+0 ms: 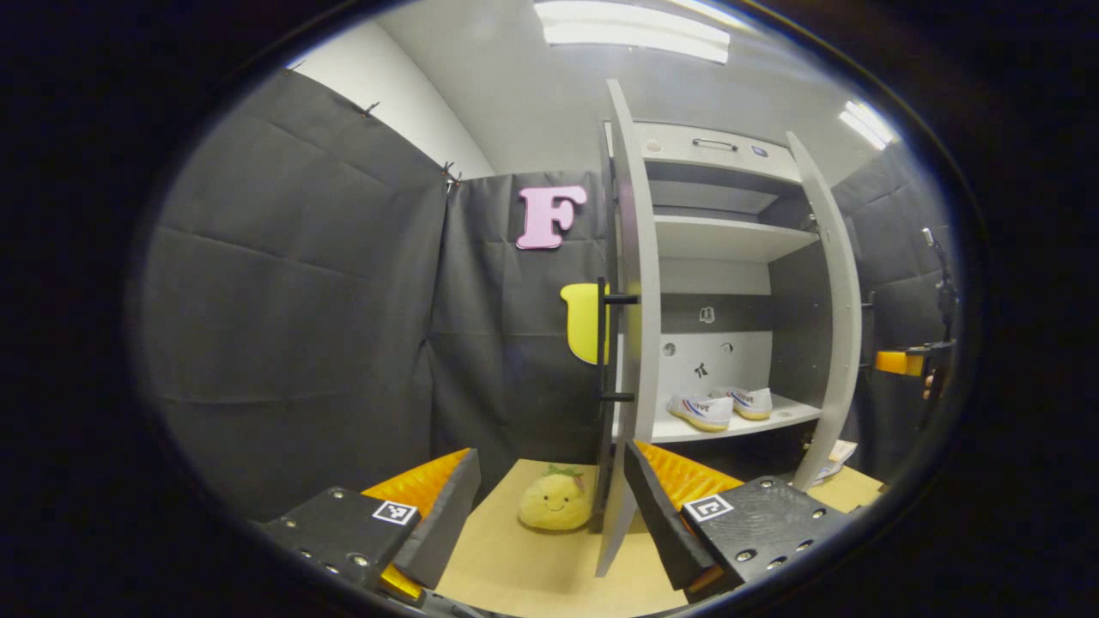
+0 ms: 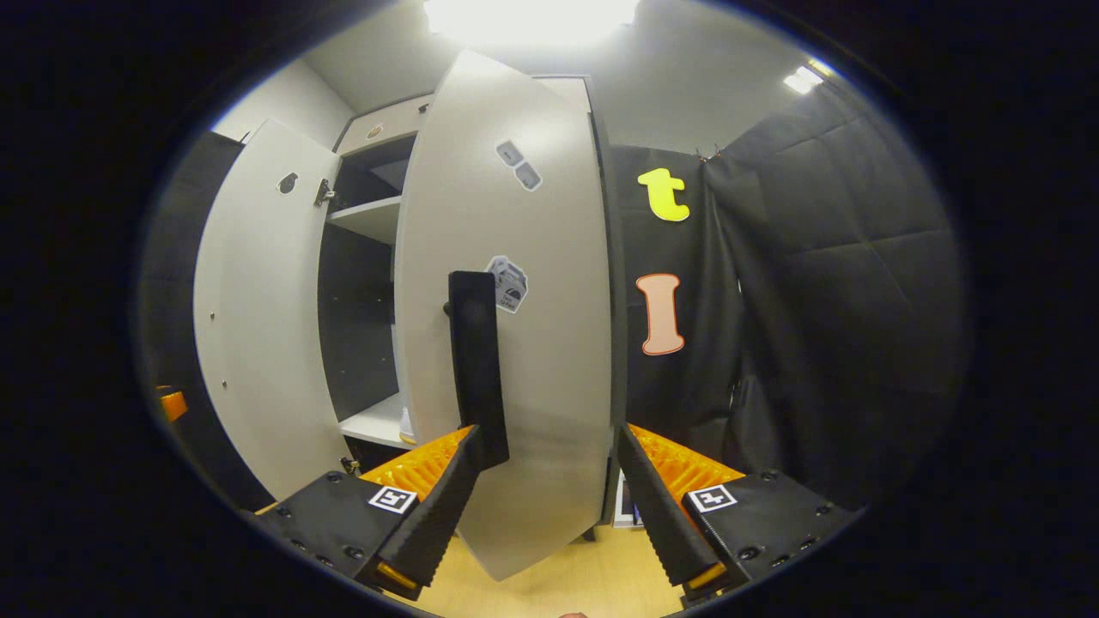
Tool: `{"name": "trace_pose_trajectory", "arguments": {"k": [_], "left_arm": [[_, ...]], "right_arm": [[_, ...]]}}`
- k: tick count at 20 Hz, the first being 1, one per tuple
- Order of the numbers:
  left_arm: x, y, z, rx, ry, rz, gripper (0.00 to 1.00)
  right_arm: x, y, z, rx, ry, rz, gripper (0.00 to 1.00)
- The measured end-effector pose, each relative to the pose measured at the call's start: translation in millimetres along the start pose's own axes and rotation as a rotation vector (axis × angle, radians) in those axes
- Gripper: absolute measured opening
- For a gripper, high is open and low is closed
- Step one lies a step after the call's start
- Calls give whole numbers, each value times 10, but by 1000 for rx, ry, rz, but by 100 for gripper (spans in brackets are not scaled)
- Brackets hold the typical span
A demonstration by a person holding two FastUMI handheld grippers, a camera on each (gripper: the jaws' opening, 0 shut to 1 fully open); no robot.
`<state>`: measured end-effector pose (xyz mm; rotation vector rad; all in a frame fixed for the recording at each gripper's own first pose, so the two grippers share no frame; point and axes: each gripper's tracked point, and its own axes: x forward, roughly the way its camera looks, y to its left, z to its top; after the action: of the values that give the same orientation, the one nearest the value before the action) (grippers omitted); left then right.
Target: Grab one shoe with the right hand and put it into the shoe cabinet, grab the other shoe with the left hand and put it into the shoe cabinet; then close the right door with the right hand and the left door with the left hand.
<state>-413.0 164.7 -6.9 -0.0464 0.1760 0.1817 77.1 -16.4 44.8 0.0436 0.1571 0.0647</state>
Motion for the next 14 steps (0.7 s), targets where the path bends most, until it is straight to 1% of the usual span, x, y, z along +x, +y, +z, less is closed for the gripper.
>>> {"name": "trace_pose_trajectory", "arguments": {"k": [2,3,4,7,8,10,12,14], "left_arm": [[35,30,11,9,-11,6,97],[62,57,21,14,-20,14,97],[101,87,49,20,-30,23,97],[228,192,117,39,-51,62,97],[256,222,121,44,-52,76,97],[301,240,126,46,-50,90,97],[337,248,106,49,-41,101,97],[338,169,96,30,-35,76,96]], "right_arm": [[-46,23,-12,12,-11,0,99],[-85,27,-36,7,-12,-4,96],[-121,7,-52,-6,-12,-12,99],[-241,-68,-102,-58,-12,-48,96],[-284,-85,-111,-71,-11,-58,99],[-365,-108,-133,-87,-9,-74,99],[-453,-214,-153,-103,-7,-106,99],[-514,-339,-171,-108,-2,-143,99]]}}
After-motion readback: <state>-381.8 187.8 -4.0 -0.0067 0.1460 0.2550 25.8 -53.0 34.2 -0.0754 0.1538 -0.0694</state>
